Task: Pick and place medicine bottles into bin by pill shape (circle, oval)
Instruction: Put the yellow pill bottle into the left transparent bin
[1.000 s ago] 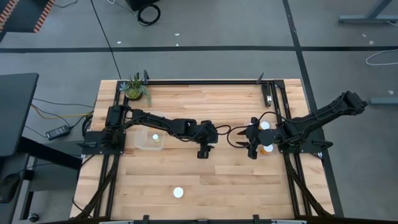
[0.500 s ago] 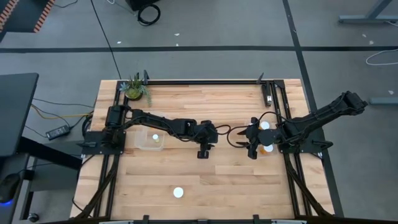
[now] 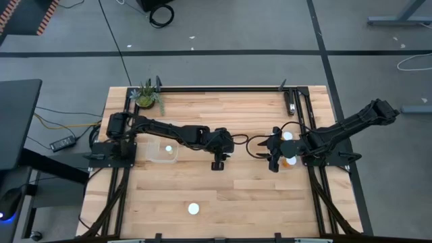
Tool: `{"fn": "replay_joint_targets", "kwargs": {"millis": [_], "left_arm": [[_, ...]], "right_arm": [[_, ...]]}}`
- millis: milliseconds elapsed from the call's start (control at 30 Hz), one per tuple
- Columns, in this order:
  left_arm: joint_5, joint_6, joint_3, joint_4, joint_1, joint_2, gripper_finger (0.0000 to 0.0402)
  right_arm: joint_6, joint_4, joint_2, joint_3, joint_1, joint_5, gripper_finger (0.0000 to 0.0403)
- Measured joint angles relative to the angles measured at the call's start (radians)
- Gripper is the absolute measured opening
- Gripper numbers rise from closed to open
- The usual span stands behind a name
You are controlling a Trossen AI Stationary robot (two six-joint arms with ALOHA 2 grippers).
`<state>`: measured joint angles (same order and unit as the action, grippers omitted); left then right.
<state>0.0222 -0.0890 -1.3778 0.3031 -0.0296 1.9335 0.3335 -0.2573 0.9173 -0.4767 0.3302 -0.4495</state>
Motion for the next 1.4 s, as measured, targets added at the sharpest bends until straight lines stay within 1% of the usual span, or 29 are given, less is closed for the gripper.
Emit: {"fn": "replay_joint_targets", "kwargs": {"millis": [133,300,400,467,533,667,867,1067,1267,1400], "left_arm": [[0.0,0.012,0.0,0.054,-0.003,-0.038,0.0125],[0.0,0.032,0.001,0.13,-0.01,-0.072,0.0133],[0.001,0.05,0.0,0.165,-0.018,-0.079,0.0128],[0.001,0.063,0.002,0.221,-0.025,-0.086,0.0126],[0.001,0.082,0.014,0.215,-0.036,-0.086,0.0127],[0.012,0.117,0.042,0.254,-0.058,-0.085,0.0133],[0.031,0.158,0.07,0.307,-0.083,-0.106,0.0126],[0.081,0.21,0.148,0.34,-0.093,-0.207,0.0134],[0.121,0.269,0.258,0.337,-0.093,-0.354,0.0129],[0.168,0.318,0.339,0.336,-0.093,-0.46,0.0136]], "right_arm": [[0.0,-0.004,0.0,0.0,0.0,0.0,0.0206],[0.002,-0.005,0.0,0.0,0.0,0.0,0.0206],[0.006,-0.005,0.001,0.0,0.0,0.0,0.0206],[0.009,-0.005,0.0,0.0,0.0,0.0,0.0206],[0.01,-0.005,0.001,0.0,0.0,0.0,0.0206],[0.009,-0.003,0.001,0.0,0.0,-0.003,0.0206],[0.013,-0.003,0.0,0.0,0.0,-0.006,0.0206],[0.019,0.001,0.0,0.0,0.0,-0.006,0.0206],[0.021,0.003,0.0,0.0,0.0,-0.006,0.0206],[0.021,0.007,0.0,0.0,0.0,-0.007,0.0206]]}}
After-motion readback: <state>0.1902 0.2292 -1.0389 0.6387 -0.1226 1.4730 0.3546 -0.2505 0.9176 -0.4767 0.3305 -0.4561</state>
